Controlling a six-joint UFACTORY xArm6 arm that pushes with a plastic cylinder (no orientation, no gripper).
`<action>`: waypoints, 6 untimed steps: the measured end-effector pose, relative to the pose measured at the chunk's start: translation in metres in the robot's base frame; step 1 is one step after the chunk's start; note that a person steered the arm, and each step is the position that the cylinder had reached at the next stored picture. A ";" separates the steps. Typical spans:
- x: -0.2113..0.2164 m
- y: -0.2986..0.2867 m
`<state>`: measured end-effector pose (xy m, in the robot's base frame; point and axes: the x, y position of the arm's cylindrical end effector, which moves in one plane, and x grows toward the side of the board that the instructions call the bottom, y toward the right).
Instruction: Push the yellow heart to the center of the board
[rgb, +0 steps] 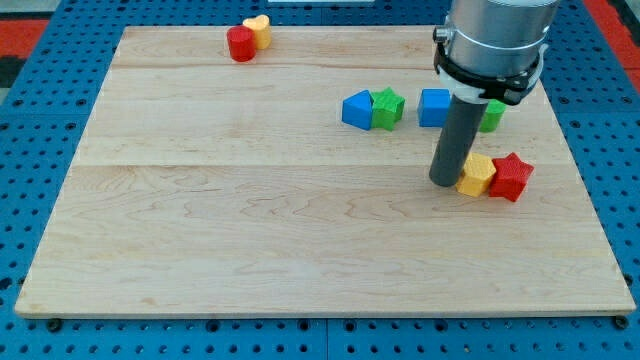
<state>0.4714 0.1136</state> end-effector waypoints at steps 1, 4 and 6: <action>0.011 -0.162; -0.197 -0.364; -0.280 -0.344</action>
<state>0.1914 -0.2307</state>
